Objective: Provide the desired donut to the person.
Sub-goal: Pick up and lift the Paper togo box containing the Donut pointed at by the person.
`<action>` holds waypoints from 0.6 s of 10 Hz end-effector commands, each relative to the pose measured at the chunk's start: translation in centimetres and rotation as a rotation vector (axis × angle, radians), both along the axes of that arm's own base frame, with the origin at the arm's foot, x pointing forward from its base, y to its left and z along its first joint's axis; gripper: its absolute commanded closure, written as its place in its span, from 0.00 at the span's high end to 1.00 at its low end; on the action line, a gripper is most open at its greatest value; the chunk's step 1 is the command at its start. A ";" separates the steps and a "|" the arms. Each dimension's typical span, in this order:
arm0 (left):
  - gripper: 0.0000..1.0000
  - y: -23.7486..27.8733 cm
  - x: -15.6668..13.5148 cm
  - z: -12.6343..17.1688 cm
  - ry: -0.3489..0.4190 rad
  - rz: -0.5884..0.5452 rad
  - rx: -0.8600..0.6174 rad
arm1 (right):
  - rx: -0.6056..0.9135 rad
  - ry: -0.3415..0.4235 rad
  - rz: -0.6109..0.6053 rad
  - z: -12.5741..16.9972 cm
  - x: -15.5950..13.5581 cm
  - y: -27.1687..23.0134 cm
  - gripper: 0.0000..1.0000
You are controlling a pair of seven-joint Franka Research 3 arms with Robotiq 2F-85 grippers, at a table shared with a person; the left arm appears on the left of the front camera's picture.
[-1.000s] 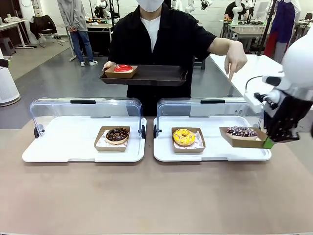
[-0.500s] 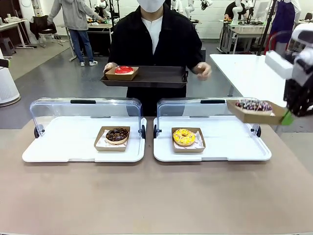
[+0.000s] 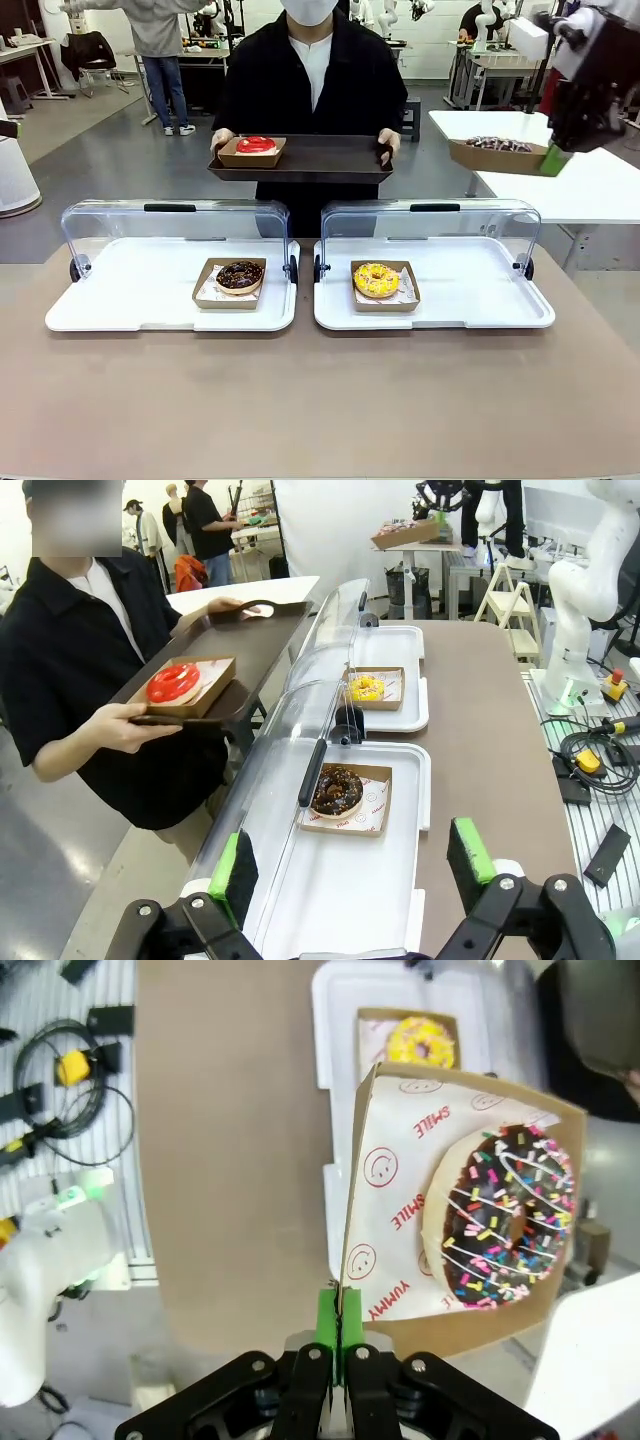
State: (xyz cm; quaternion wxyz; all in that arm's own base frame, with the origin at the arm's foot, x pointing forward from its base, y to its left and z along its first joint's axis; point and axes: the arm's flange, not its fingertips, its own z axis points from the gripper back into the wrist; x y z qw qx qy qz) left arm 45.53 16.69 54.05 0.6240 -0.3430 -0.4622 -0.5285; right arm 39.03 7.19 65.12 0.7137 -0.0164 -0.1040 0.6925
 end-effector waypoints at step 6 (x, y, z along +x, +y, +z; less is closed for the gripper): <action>1.00 0.1 -0.1 0.0 -0.012 -0.002 0.001 | -0.012 0.059 -0.045 -0.2 4.4 0.8 0.00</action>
